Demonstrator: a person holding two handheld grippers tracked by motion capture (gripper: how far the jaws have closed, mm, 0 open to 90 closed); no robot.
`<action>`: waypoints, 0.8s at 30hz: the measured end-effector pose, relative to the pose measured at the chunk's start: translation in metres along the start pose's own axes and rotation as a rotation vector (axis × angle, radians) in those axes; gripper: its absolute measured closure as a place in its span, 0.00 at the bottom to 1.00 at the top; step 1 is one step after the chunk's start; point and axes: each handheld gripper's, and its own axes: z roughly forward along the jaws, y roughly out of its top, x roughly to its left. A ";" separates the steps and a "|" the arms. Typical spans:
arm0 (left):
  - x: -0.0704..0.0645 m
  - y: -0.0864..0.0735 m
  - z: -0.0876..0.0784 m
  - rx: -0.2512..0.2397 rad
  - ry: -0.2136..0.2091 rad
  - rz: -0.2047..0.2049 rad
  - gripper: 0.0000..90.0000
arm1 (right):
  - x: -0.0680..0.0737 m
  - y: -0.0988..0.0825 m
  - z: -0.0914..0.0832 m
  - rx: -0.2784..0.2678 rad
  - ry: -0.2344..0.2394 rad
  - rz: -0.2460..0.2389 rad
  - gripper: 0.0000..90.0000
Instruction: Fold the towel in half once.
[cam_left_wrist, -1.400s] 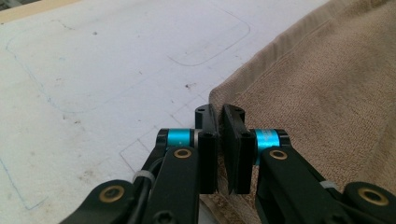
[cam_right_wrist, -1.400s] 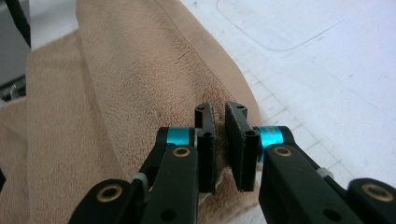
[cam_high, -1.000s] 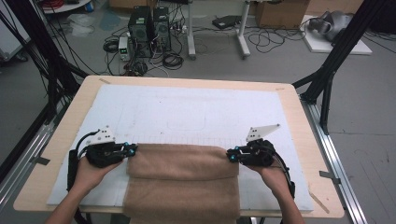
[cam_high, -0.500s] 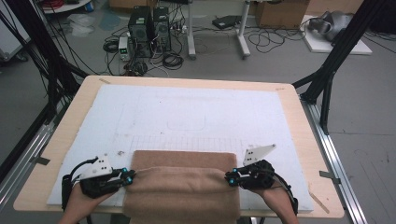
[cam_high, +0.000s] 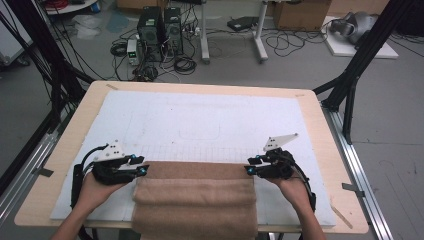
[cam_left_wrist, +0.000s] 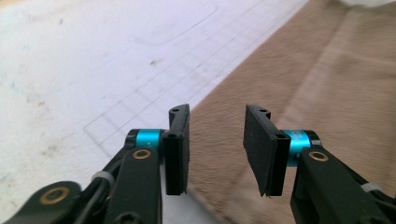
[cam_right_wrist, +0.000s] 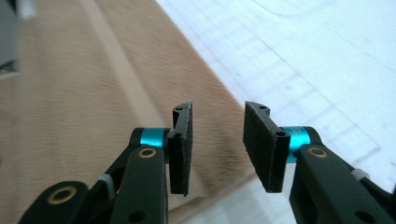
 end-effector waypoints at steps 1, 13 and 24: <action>0.003 -0.001 0.004 0.004 0.014 0.002 0.67 | -0.002 0.000 0.002 0.004 -0.004 0.005 0.65; 0.021 -0.009 0.041 0.152 0.003 -0.040 0.53 | -0.021 -0.015 0.026 0.059 -0.040 0.059 0.52; 0.014 -0.008 0.038 0.151 -0.051 0.008 0.91 | -0.014 -0.014 0.031 0.078 0.029 0.031 0.91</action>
